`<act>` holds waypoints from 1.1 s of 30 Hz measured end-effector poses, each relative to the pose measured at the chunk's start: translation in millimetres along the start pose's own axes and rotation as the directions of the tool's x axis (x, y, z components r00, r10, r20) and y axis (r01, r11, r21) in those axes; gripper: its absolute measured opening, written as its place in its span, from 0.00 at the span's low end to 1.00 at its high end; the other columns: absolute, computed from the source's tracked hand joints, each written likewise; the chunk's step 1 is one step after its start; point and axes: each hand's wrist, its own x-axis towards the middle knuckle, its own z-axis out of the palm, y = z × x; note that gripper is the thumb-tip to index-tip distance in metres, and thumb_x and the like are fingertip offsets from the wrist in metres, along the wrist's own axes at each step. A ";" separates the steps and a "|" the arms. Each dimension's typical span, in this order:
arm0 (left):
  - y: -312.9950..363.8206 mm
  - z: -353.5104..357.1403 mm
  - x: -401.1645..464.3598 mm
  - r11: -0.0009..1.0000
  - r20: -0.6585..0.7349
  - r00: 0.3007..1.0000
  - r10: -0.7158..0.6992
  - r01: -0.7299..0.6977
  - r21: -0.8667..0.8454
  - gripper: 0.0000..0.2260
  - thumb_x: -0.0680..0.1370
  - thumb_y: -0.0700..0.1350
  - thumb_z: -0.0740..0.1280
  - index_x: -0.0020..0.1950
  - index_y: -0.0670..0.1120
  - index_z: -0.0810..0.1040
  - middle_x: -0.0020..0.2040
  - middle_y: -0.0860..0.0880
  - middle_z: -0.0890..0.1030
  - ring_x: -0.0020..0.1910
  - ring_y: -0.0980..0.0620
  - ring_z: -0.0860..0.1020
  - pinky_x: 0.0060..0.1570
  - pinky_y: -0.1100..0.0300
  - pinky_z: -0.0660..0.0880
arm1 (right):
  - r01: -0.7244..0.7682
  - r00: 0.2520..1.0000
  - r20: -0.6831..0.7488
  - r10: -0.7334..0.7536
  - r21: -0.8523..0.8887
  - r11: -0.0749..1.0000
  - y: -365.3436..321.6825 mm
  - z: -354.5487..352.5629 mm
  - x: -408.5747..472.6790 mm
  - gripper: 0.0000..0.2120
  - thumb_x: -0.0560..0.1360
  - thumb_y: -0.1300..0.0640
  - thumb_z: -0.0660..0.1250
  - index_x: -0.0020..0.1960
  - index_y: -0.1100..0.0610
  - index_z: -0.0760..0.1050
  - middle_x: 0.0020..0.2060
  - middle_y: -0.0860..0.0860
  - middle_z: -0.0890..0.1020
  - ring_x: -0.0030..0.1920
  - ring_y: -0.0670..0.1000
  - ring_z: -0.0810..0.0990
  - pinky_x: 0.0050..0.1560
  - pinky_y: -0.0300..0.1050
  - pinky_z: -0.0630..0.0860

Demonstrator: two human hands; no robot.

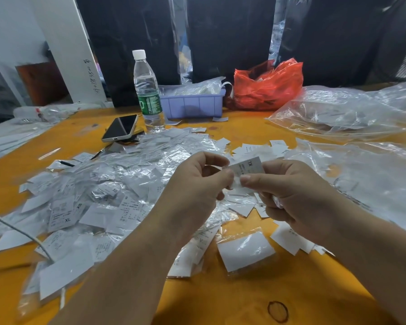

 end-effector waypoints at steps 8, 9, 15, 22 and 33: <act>3.5 -1.6 -1.4 1.000 0.114 0.993 -0.010 0.008 0.018 0.05 0.77 0.41 0.69 0.51 0.43 0.83 0.30 0.52 0.77 0.27 0.58 0.71 0.28 0.66 0.68 | -0.059 0.988 0.143 0.054 0.030 0.998 -5.2 -5.9 -0.9 0.07 0.69 0.59 0.73 0.44 0.62 0.84 0.26 0.52 0.67 0.23 0.45 0.62 0.20 0.35 0.59; 4.0 -1.8 -1.4 1.000 0.116 0.993 -0.012 0.010 0.021 0.04 0.77 0.41 0.69 0.50 0.43 0.83 0.30 0.52 0.77 0.27 0.59 0.71 0.27 0.66 0.68 | -0.065 0.985 0.161 0.061 0.020 0.998 -5.6 -6.4 -0.9 0.08 0.70 0.58 0.73 0.46 0.63 0.84 0.26 0.51 0.67 0.23 0.45 0.63 0.20 0.35 0.59; 7.0 -7.2 -2.5 0.998 0.060 0.997 -0.048 0.046 0.035 0.05 0.75 0.45 0.72 0.43 0.44 0.81 0.29 0.53 0.78 0.26 0.59 0.71 0.26 0.67 0.68 | -0.085 0.982 0.172 0.079 0.027 0.996 -9.0 -7.3 -0.9 0.09 0.68 0.58 0.73 0.45 0.61 0.83 0.26 0.52 0.67 0.23 0.45 0.62 0.20 0.35 0.59; 11.7 -7.8 -3.3 0.996 0.092 0.993 -0.078 0.082 -0.043 0.03 0.77 0.42 0.69 0.43 0.44 0.81 0.32 0.51 0.79 0.29 0.56 0.73 0.27 0.65 0.68 | -0.085 0.993 0.084 0.078 0.076 0.994 -8.8 -9.0 1.3 0.03 0.72 0.62 0.71 0.41 0.58 0.83 0.24 0.51 0.68 0.22 0.45 0.63 0.19 0.35 0.59; 11.6 -10.2 -1.6 0.996 0.018 0.996 -0.086 0.086 -0.034 0.06 0.76 0.36 0.67 0.42 0.45 0.81 0.32 0.51 0.79 0.29 0.57 0.74 0.27 0.65 0.69 | -0.075 0.994 0.087 0.069 0.065 0.995 -9.1 -8.0 -0.5 0.12 0.65 0.57 0.73 0.47 0.61 0.83 0.24 0.50 0.69 0.21 0.44 0.63 0.19 0.35 0.60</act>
